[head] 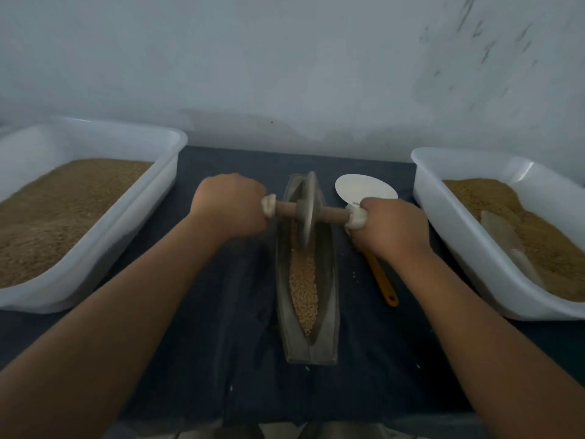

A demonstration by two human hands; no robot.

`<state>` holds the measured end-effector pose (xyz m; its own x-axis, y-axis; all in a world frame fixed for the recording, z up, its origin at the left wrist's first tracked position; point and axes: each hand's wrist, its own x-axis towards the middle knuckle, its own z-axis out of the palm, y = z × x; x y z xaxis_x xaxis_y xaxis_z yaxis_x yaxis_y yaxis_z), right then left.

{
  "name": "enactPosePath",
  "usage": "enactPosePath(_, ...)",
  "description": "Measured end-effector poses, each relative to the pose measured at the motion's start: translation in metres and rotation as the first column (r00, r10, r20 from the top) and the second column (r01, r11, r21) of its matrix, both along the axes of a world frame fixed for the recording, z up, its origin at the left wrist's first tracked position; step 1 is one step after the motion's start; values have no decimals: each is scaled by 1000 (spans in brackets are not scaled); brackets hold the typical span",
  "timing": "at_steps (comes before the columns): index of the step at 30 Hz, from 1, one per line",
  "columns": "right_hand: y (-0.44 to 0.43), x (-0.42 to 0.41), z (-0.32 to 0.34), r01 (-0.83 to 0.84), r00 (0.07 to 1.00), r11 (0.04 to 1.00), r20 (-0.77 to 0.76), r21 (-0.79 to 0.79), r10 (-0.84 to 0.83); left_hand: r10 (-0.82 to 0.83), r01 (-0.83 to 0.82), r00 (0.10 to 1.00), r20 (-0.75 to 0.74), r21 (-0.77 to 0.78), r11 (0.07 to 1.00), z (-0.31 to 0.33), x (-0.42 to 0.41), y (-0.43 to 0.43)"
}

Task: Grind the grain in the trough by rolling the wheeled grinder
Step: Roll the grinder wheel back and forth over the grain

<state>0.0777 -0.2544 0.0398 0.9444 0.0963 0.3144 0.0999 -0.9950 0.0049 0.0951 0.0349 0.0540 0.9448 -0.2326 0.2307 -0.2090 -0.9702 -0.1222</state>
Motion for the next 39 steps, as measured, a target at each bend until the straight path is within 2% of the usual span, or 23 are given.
enactPosePath(3, 1, 7, 6, -9, 999, 1000, -32, 28, 10, -10, 10, 1000, -2, -20, 1000, 2, 3, -2)
enactPosePath(6, -7, -19, 18, -71, 975, 997, -208, 22, 74, -32, 32, 999, -3, 6, 999, -3, -34, 4)
enactPosePath(9, -16, -66, 33, -178, 889, 978, -409, 108, 207, -93, 90, 994, 64, 41, 995, -15, -83, 17)
enactPosePath(12, -20, -78, 40, -181, 808, 963, -528, 201, 262, -162, 149, 975, 150, 92, 984, -16, -100, 23)
enactPosePath(14, -18, -67, 31, -158, 851, 976, -481, 149, 212, -143, 128, 980, 141, 109, 986, -14, -85, 19)
enactPosePath(16, -12, -45, 18, -90, 963, 996, -252, 20, 92, -73, 70, 994, 83, 41, 997, -16, -56, 12)
enactPosePath(17, -7, -32, 13, -57, 991, 998, -120, -32, 53, -28, 28, 998, 62, 6, 1000, -17, -38, 9)
enactPosePath(19, 2, -10, 11, -31, 999, 998, 32, -48, 33, 31, -29, 999, 41, -51, 998, -16, -11, 4)
enactPosePath(20, 5, -1, 12, -28, 999, 999, 29, -35, 29, 46, -43, 998, 40, -69, 997, -16, -3, 2)
enactPosePath(25, -1, -9, 24, -78, 992, 994, -108, -72, 70, 20, -14, 998, 64, -106, 994, -24, -28, 9)
enactPosePath(27, -10, -32, 29, -147, 965, 987, -228, -62, 130, -6, 14, 997, 74, -109, 994, -28, -59, 14)
enactPosePath(31, -15, -66, 49, -199, 813, 970, -528, 142, 245, -77, 82, 990, 118, -35, 996, -24, -101, 20)
enactPosePath(33, -17, -64, 44, -170, 787, 970, -569, 172, 239, -100, 99, 986, 134, 11, 995, -21, -100, 20)
enactPosePath(35, -17, -53, 30, -148, 882, 982, -434, 114, 183, -76, 76, 994, 77, 8, 997, -18, -84, 16)
enactPosePath(37, -13, -33, 14, -114, 980, 993, -164, -5, 112, -18, 18, 1000, 2, -42, 999, -15, -58, 10)
enactPosePath(39, -6, -15, 6, -86, 996, 995, 29, -57, 87, 25, -28, 999, -41, -76, 997, -9, -33, 6)
